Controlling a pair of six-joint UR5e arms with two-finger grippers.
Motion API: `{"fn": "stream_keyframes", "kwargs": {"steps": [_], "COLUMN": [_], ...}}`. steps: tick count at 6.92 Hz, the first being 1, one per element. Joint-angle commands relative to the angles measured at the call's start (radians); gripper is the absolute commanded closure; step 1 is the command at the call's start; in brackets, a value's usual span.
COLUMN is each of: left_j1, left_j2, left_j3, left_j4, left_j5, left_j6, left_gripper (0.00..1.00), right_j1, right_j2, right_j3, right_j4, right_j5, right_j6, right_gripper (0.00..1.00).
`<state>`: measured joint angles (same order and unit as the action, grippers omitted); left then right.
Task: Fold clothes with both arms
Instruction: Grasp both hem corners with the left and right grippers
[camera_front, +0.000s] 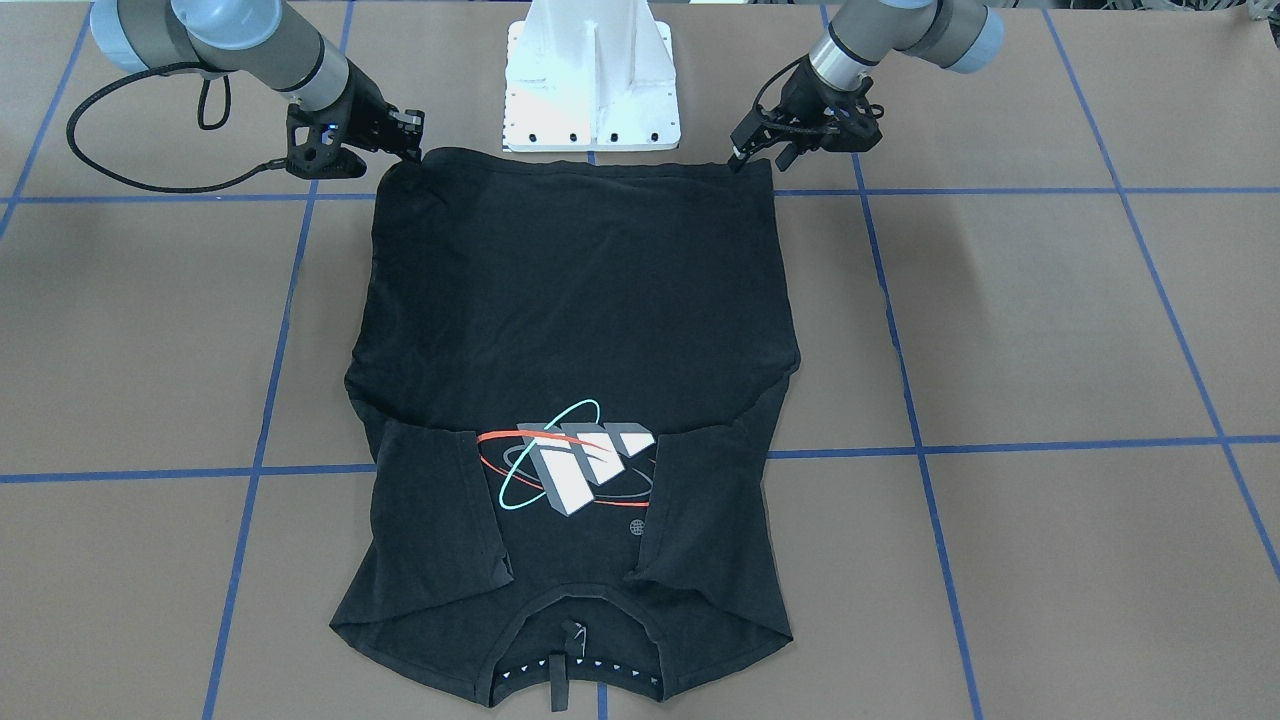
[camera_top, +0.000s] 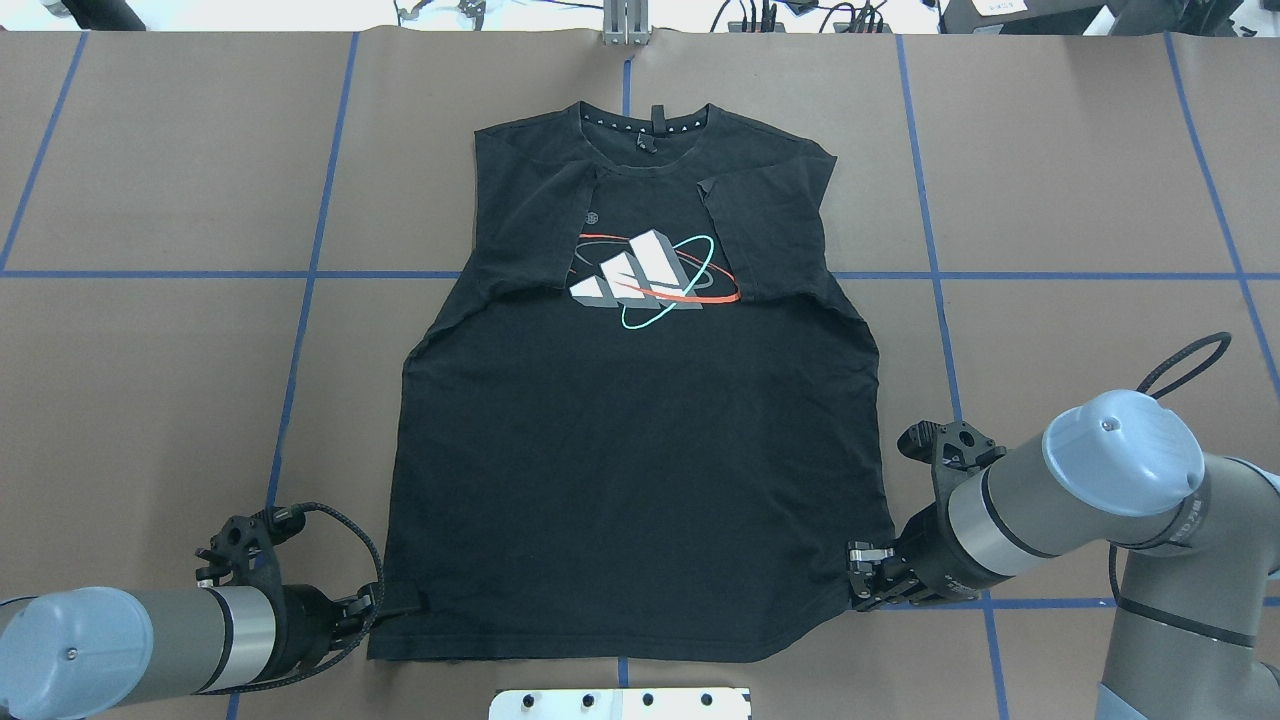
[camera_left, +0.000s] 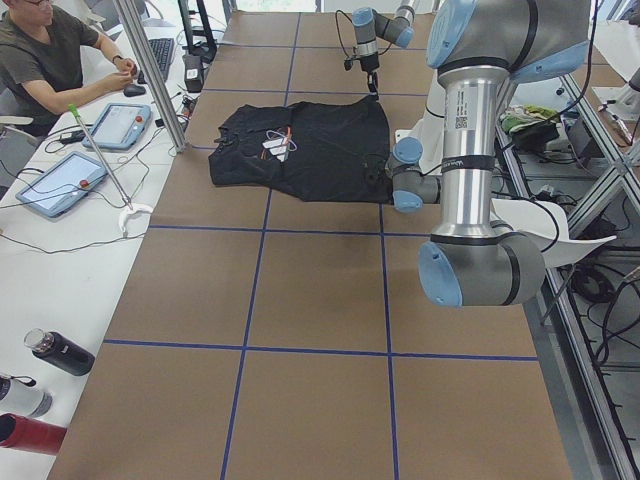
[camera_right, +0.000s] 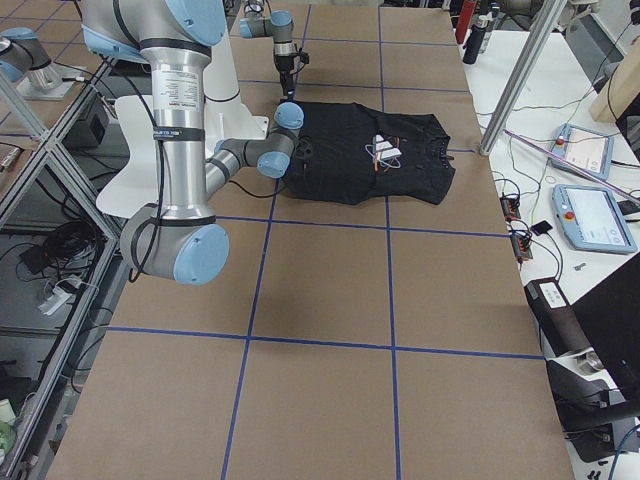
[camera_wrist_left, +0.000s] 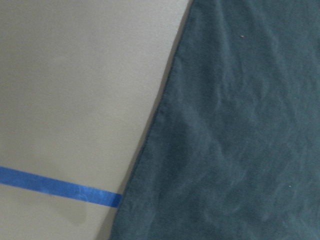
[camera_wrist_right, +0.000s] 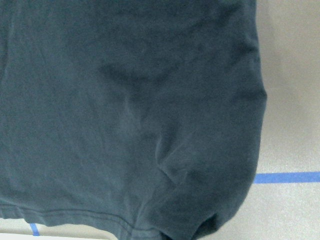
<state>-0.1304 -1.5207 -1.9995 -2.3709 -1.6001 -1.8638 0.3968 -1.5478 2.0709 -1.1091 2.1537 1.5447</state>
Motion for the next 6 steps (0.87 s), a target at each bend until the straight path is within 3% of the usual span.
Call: {"fn": "stream_keyframes", "kwargs": {"steps": [1, 6], "left_j1": [0.003, 0.009], "left_j2": [-0.001, -0.010], "left_j3": [0.002, 0.016], "left_j4": [0.010, 0.012], "left_j5": [0.000, 0.000], "left_j6": [0.000, 0.000], "left_gripper": [0.01, 0.01], "right_j1": [0.008, 0.042], "right_j2": [0.000, -0.002], "right_j3": [0.002, 0.000], "right_j4": [0.000, 0.000], "right_j5": [0.002, 0.046], "right_j6": [0.000, 0.000], "right_gripper": [1.00, 1.00]}}
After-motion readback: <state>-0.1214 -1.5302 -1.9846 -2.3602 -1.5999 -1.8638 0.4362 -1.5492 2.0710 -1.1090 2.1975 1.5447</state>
